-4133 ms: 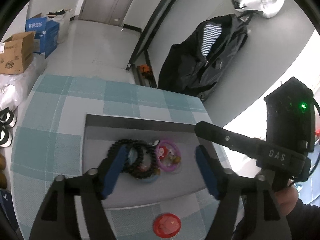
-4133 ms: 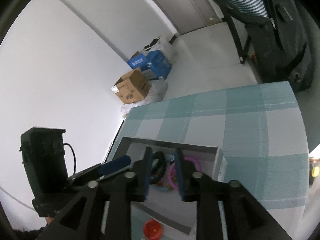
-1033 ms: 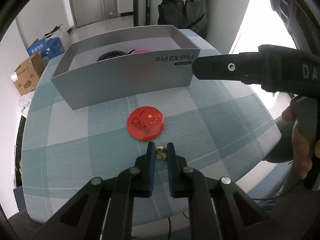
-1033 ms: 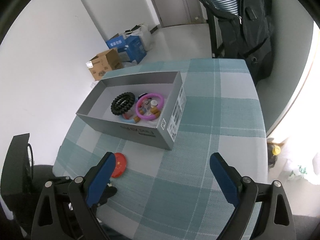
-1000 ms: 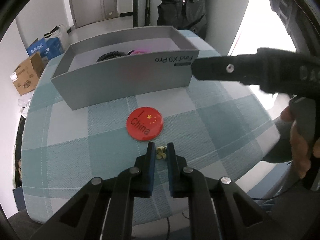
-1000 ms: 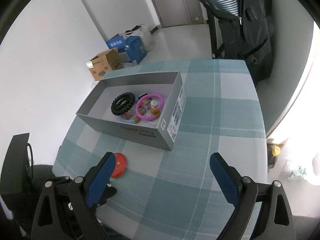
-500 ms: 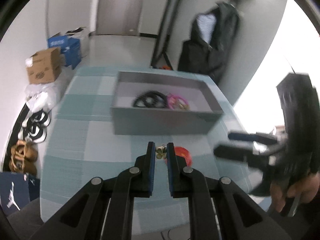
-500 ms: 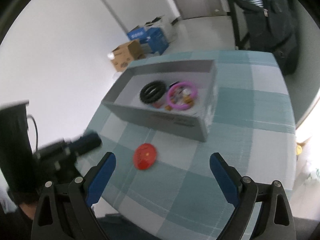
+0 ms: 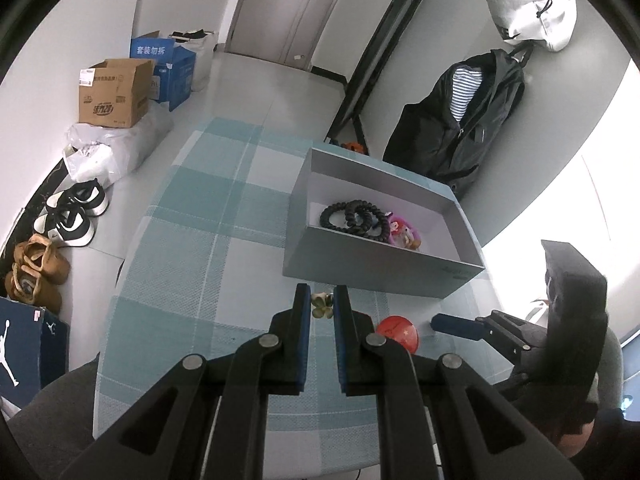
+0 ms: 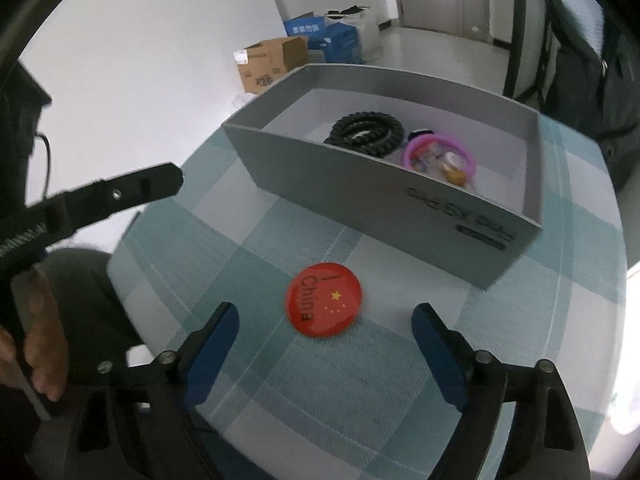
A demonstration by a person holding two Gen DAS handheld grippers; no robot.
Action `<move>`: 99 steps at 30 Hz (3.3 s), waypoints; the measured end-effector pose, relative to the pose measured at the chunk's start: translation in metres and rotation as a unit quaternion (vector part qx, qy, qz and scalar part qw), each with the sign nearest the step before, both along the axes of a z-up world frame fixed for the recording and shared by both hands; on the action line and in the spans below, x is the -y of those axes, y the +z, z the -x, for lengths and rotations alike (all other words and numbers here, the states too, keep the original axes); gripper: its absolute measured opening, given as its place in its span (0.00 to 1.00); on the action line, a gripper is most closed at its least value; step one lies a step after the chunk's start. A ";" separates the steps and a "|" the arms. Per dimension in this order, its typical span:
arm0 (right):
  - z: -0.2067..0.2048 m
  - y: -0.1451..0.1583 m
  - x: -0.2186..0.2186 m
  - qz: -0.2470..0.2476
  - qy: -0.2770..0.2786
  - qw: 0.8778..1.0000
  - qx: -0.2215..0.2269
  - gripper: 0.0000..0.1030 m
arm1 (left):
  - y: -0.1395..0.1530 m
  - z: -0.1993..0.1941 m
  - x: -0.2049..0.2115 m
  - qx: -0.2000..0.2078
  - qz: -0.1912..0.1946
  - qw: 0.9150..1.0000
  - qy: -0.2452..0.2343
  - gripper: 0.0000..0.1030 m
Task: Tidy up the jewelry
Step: 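Grasp the red 'China' badge with the right gripper while the left gripper holds the charm, then carry the flower charm and red badge over the grey box, then open both grippers to drop the charm and badge into the box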
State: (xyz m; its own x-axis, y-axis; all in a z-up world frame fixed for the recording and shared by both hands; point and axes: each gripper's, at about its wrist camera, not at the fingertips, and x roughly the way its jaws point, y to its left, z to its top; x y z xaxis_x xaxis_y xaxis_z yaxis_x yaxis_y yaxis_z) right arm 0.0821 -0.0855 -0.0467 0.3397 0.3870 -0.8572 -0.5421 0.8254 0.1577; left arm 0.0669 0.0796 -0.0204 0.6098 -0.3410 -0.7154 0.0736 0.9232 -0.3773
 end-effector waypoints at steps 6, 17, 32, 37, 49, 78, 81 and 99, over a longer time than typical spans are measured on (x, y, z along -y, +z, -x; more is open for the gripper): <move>0.003 -0.003 -0.016 0.042 0.014 0.998 0.037 0.73 | -0.001 -0.001 -0.007 -0.003 0.005 1.000 -0.001 0.07; 0.003 -0.001 -0.018 0.054 0.022 0.997 0.053 0.41 | -0.007 -0.005 -0.008 -0.016 0.012 1.000 0.008 0.07; 0.008 0.044 0.008 -0.062 0.007 0.997 0.055 0.41 | 0.004 -0.005 0.004 0.002 -0.001 1.000 0.009 0.07; -0.005 0.062 0.023 -0.105 -0.027 0.992 0.063 0.41 | 0.022 -0.016 0.017 0.024 -0.010 1.000 -0.007 0.07; -0.047 0.088 0.050 -0.162 -0.075 0.982 0.063 0.41 | 0.035 -0.063 0.042 0.039 -0.049 0.997 -0.044 0.07; -0.086 0.067 0.055 -0.168 -0.127 0.977 0.033 0.41 | -0.001 -0.106 0.059 -0.026 0.014 0.995 -0.092 0.07; -0.087 0.065 0.053 -0.169 -0.130 0.977 0.031 0.41 | 0.000 -0.106 0.057 -0.019 0.019 0.995 -0.091 0.07; -0.084 0.066 0.067 -0.170 -0.153 0.973 0.040 0.58 | 0.006 -0.096 0.043 -0.004 0.031 0.998 -0.063 0.49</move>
